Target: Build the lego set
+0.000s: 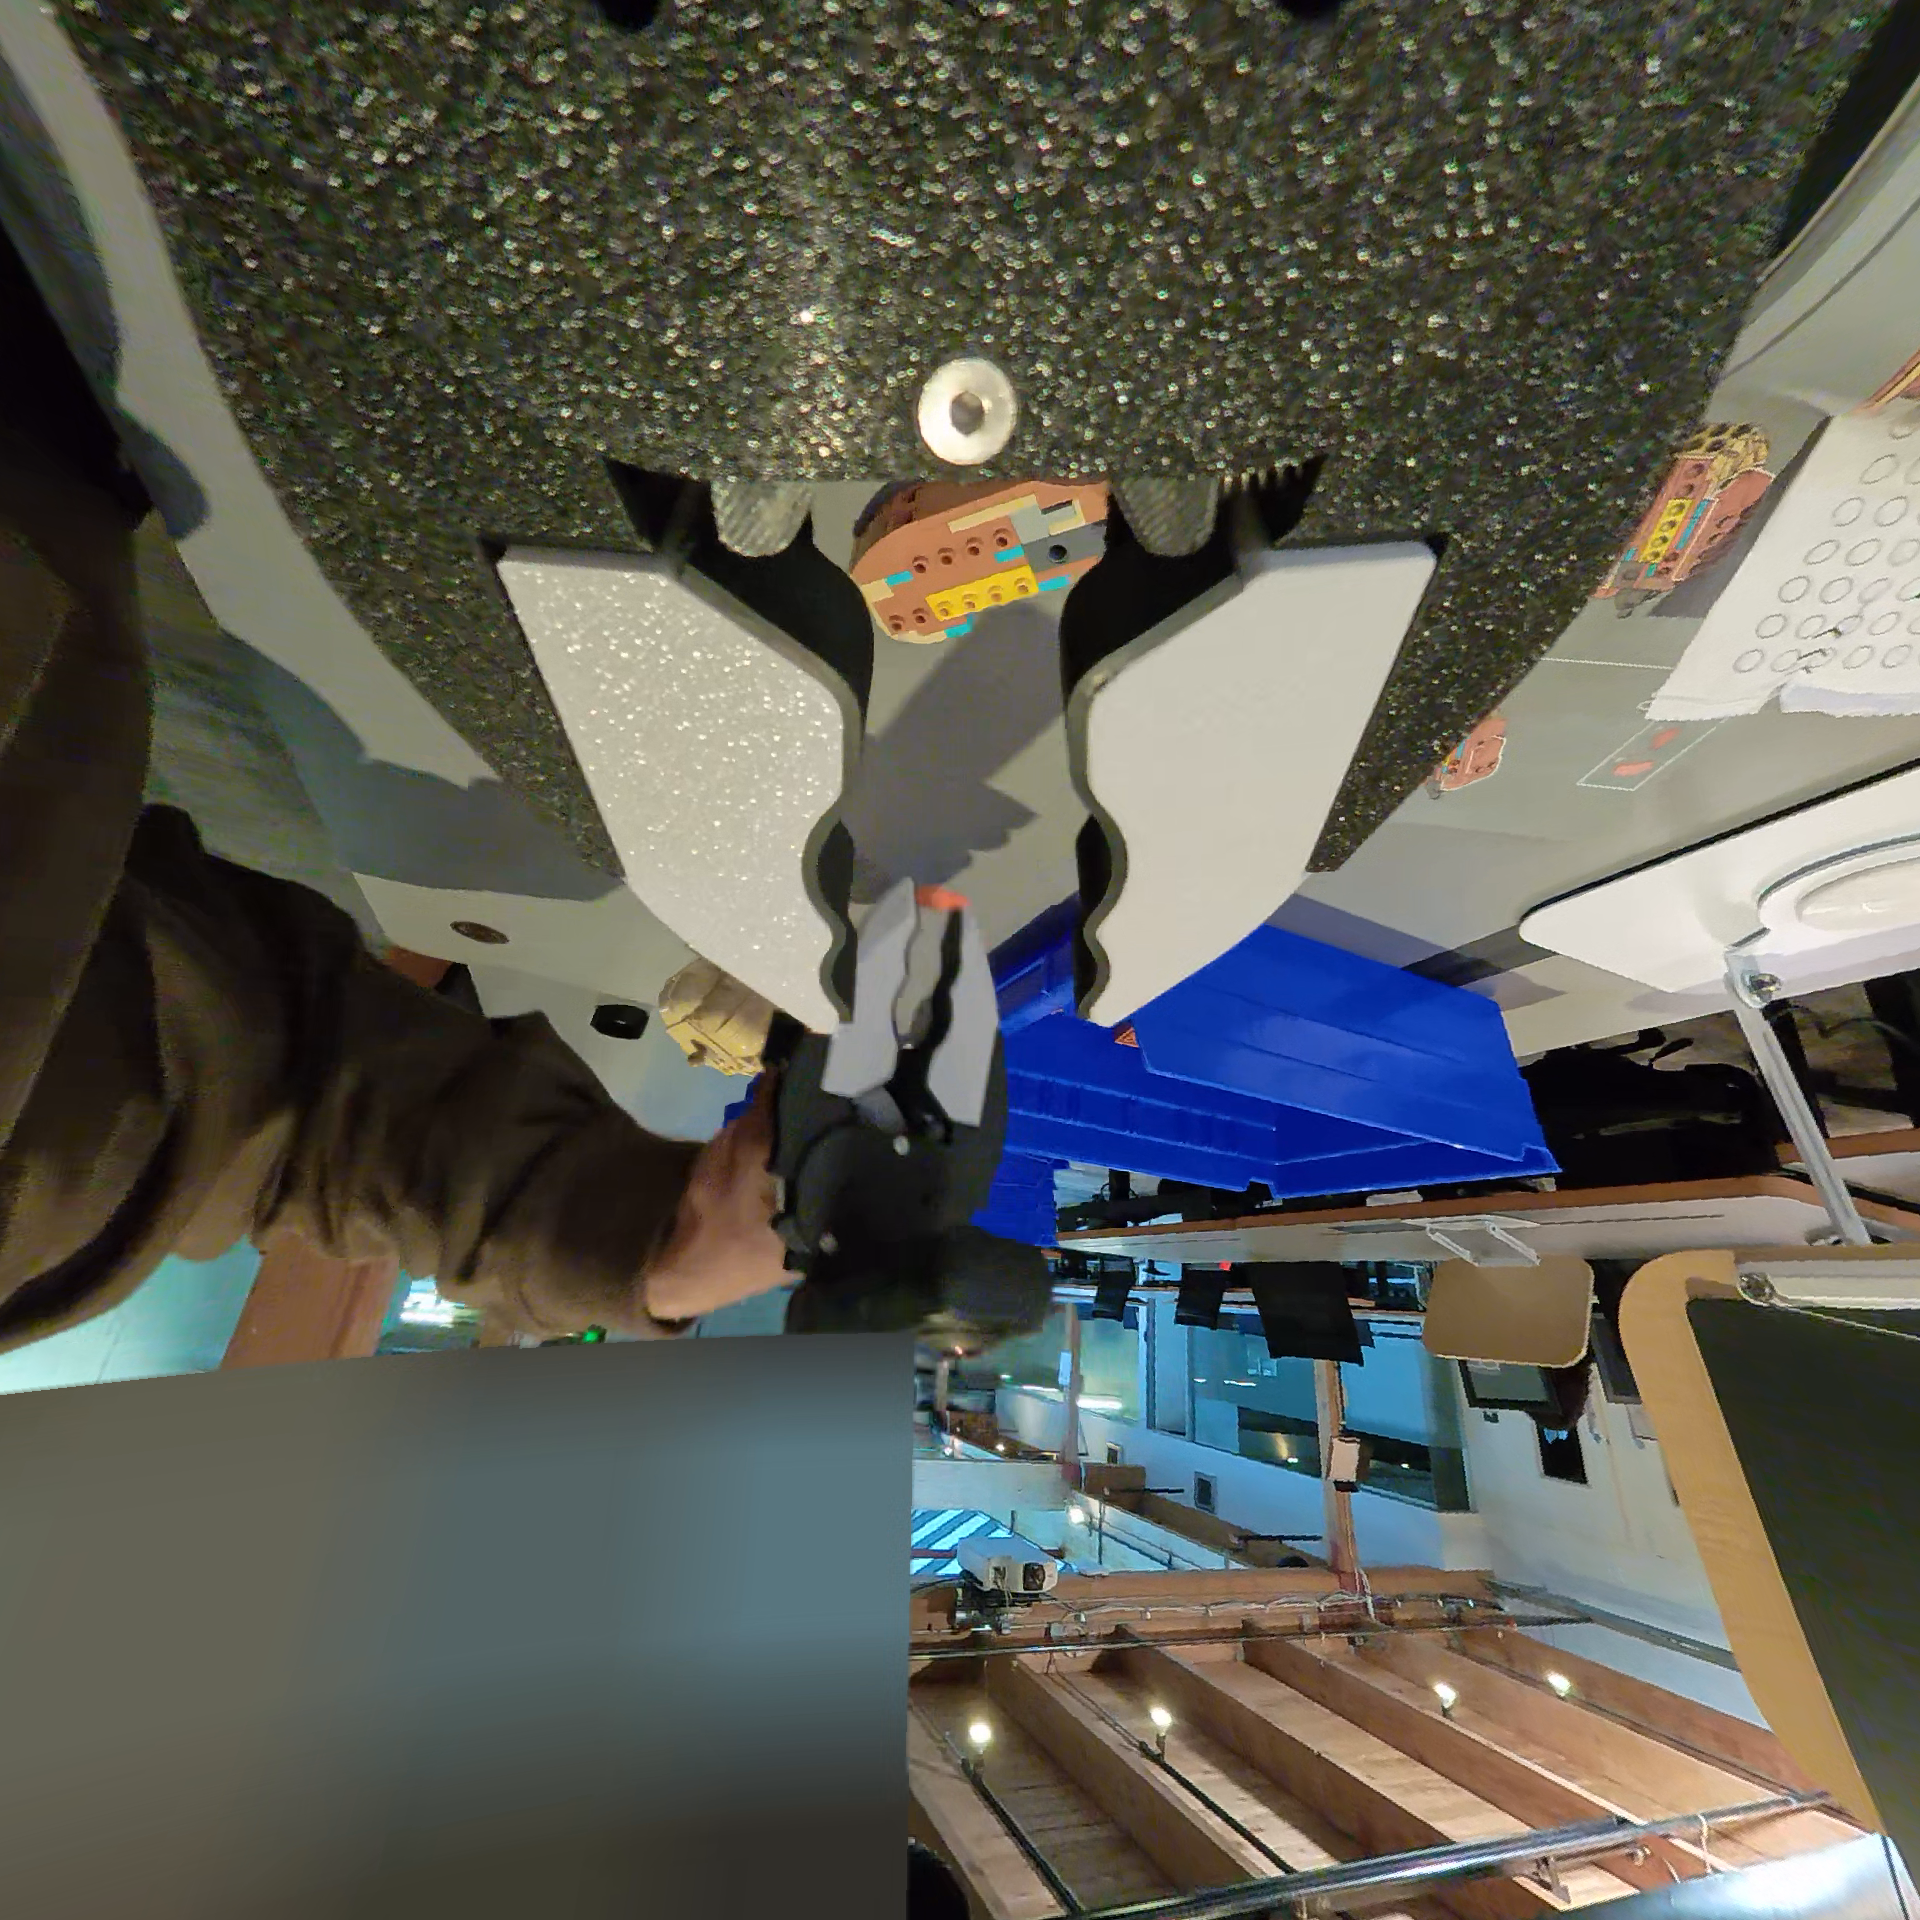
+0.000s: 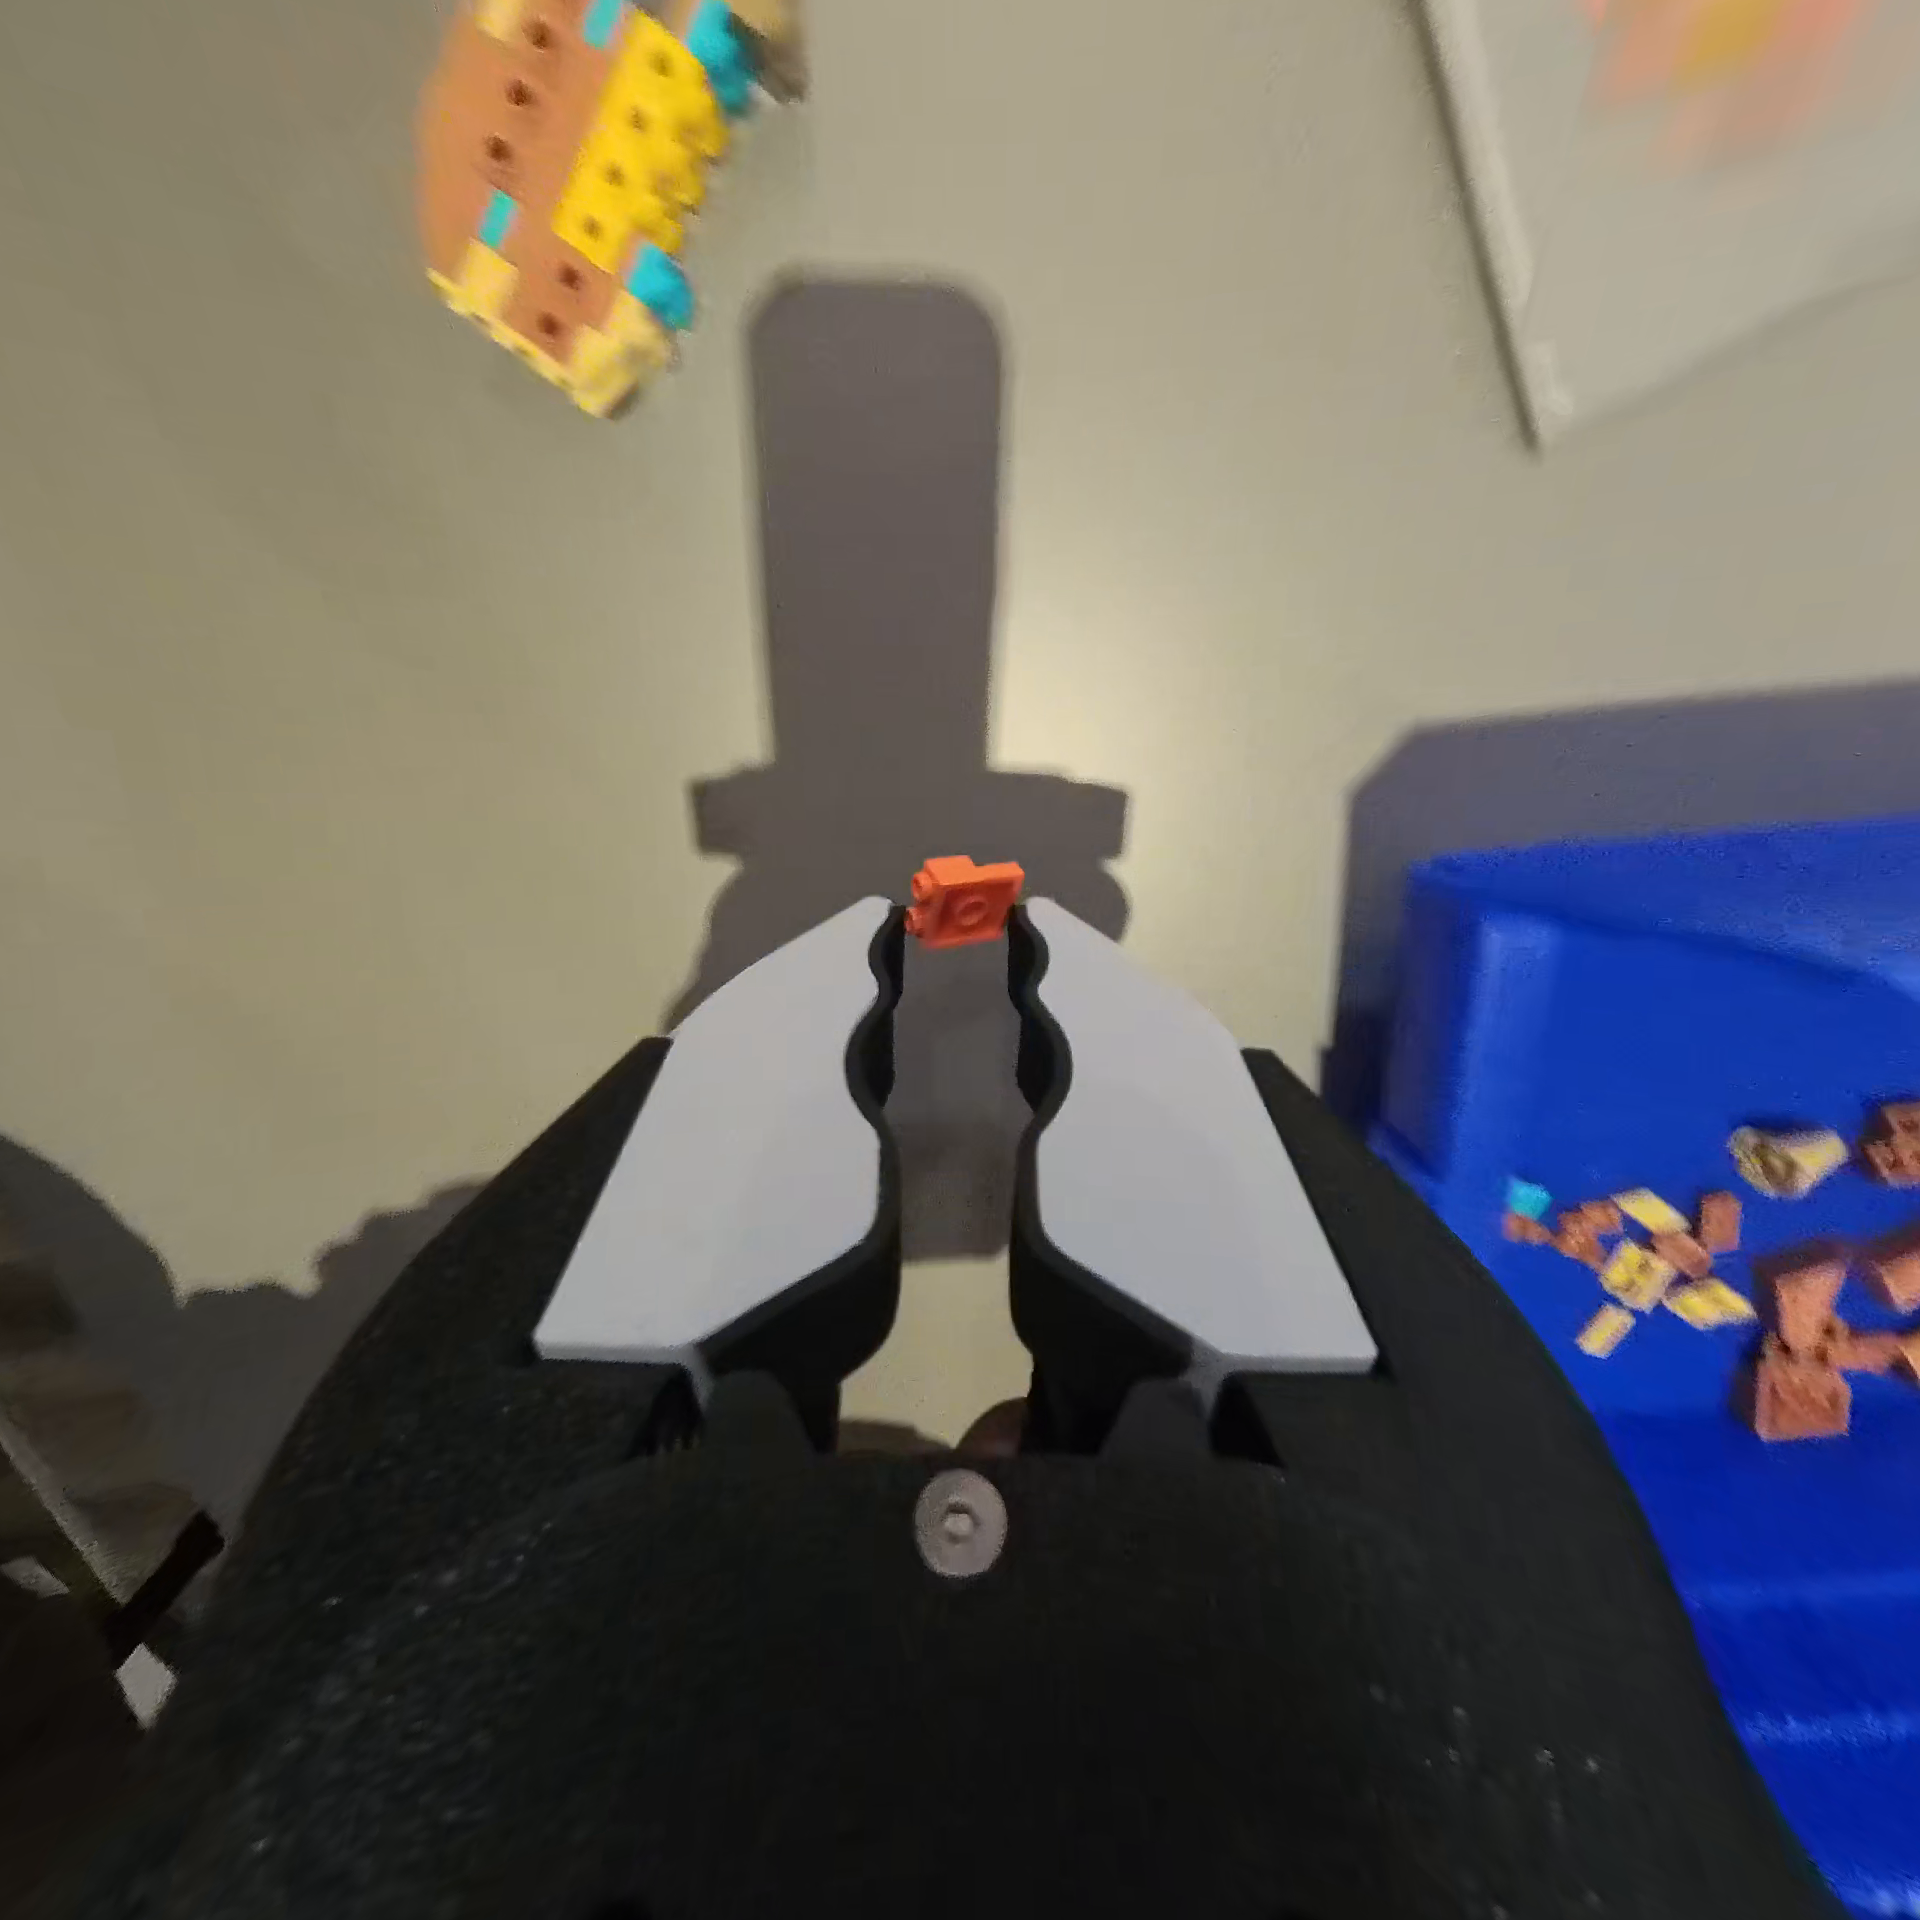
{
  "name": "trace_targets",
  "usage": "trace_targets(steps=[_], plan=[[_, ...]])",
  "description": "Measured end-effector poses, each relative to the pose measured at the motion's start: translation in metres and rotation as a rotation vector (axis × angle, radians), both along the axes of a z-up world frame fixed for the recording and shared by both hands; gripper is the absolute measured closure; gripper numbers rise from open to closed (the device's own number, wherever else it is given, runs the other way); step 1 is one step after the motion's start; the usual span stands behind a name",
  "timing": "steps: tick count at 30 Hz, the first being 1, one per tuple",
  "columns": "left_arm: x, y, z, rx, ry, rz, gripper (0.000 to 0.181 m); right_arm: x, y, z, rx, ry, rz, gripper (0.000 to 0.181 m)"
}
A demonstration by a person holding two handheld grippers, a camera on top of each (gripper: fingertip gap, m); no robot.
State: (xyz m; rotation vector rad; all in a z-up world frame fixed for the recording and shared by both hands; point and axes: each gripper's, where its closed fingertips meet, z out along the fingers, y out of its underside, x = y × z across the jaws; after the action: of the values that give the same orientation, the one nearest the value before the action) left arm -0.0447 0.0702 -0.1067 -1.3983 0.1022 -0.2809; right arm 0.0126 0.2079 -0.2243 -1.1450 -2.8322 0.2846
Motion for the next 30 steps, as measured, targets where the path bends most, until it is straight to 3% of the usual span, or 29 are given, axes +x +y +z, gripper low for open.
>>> trace_targets(steps=[6, 11, 19, 25, 30], plan=[[0.002, 0.004, -0.008, -0.023, 0.030, 0.005, 0.141, 0.003, -0.041, -0.027, -0.044, -0.026, 0.063, 0.162], [0.003, 0.006, -0.012, -0.040, 0.041, 0.002, 0.141, 0.002, -0.046, -0.041, -0.048, -0.048, 0.058, 0.162], [0.003, 0.006, -0.013, -0.044, 0.038, -0.003, 0.141, 0.004, -0.046, -0.042, -0.061, -0.044, 0.054, 0.162], [0.003, 0.007, -0.014, -0.046, 0.037, -0.004, 0.141, 0.004, -0.041, -0.030, -0.083, -0.002, 0.045, 0.153], [0.003, 0.007, -0.014, -0.046, 0.034, -0.002, 0.141, 0.005, -0.015, 0.007, -0.084, 0.070, 0.008, 0.150]])
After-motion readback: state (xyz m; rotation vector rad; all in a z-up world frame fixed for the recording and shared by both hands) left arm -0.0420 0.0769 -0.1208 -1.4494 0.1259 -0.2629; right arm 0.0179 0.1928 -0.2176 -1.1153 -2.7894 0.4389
